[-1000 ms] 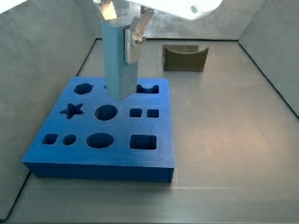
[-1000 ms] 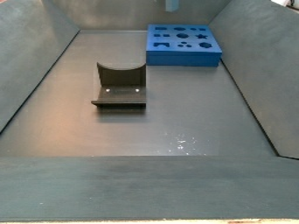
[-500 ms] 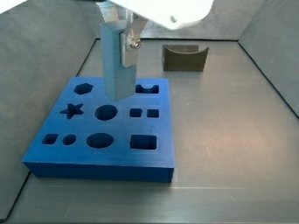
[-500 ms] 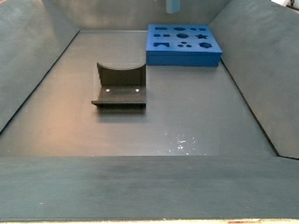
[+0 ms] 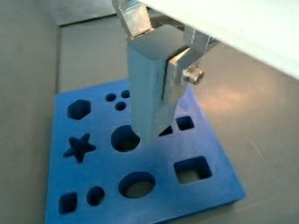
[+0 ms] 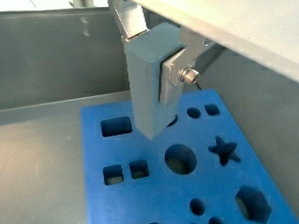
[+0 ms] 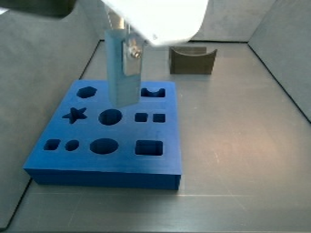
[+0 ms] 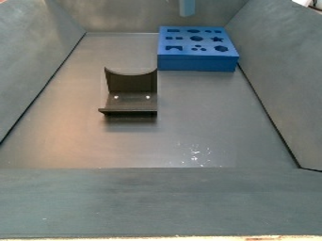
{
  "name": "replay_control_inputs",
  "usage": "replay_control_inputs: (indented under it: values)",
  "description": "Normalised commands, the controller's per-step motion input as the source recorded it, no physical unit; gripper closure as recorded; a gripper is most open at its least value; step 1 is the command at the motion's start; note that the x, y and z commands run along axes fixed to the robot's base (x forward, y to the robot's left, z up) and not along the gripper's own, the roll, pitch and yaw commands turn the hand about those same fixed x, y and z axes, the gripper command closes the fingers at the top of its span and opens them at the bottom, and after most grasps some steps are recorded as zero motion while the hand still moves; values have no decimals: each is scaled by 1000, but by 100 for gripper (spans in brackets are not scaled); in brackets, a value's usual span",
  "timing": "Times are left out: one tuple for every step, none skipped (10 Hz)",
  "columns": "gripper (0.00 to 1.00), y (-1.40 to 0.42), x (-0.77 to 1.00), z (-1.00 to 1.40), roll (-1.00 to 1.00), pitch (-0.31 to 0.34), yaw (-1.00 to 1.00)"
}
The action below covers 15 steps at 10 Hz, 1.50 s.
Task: Pick up the rectangle object. Move up. Move to above the board. Insert the rectangle object.
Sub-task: Insert the rectangle object.
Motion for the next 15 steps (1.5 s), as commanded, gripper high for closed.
replay_control_inputs:
  values:
    - [100,0,0,-231,0,0,-1000]
    - [100,0,0,-231,0,0,-1000]
    - [100,0,0,-231,0,0,-1000]
    - [100,0,0,-234,0,0,-1000]
    - [100,0,0,-231,0,0,-1000]
    - [100,0,0,-234,0,0,-1000]
    - [100,0,0,-229,0,0,-1000]
    - [100,0,0,-197,0,0,-1000]
    - [100,0,-26,0,0,0,-586]
    - [100,-9,0,0,11,0,0]
    - [100,-426,189,0,334,-37,0]
    - [100,-726,529,0,431,-91,91]
    - [100,-749,683,-51,326,-86,57]
    - [100,-394,534,0,134,189,106]
    - [100,0,0,0,17,0,0]
